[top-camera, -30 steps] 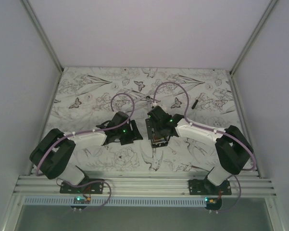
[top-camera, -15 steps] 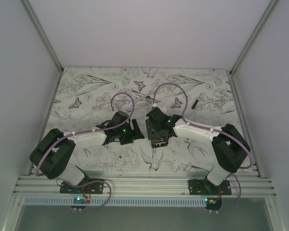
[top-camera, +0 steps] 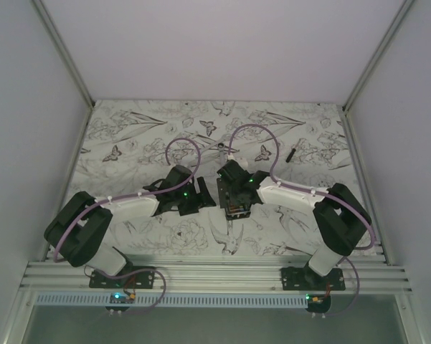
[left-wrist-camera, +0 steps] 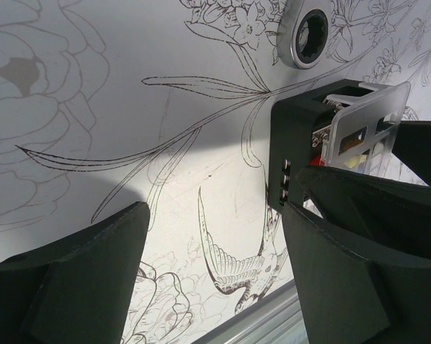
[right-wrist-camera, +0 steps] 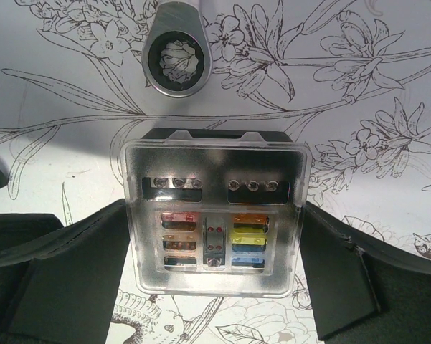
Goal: Snap on the fuse box
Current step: Close the fuse box cover on the fuse box base.
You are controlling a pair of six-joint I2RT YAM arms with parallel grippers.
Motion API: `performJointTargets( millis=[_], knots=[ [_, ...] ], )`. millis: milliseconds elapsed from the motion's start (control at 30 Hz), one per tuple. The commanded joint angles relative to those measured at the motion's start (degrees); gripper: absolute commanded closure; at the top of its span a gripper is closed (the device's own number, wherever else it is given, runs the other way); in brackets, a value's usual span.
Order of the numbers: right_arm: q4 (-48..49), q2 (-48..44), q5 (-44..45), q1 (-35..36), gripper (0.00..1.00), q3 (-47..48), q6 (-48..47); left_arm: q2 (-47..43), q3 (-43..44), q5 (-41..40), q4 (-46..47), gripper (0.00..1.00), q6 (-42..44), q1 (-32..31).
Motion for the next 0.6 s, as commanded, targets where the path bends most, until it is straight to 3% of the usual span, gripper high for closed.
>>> performJointTargets(
  millis=[0, 33, 567],
  knots=[
    [1.88, 0.56, 1.34, 0.79, 0.05, -0.19, 1.55, 1.79, -1.58, -2.36, -4.58, 0.19, 1.33, 0.59],
    [1.88, 0.27, 1.33, 0.84, 0.00, -0.41, 1.63, 1.74, -1.57, -2.36, -4.62, 0.19, 1.29, 0.59],
    [0.81, -4.98, 2.45, 0.88, 0.00, -1.75, 1.76, 1.23, -1.34, -1.38, -4.63, 0.18, 1.39, 0.60]
  ],
)
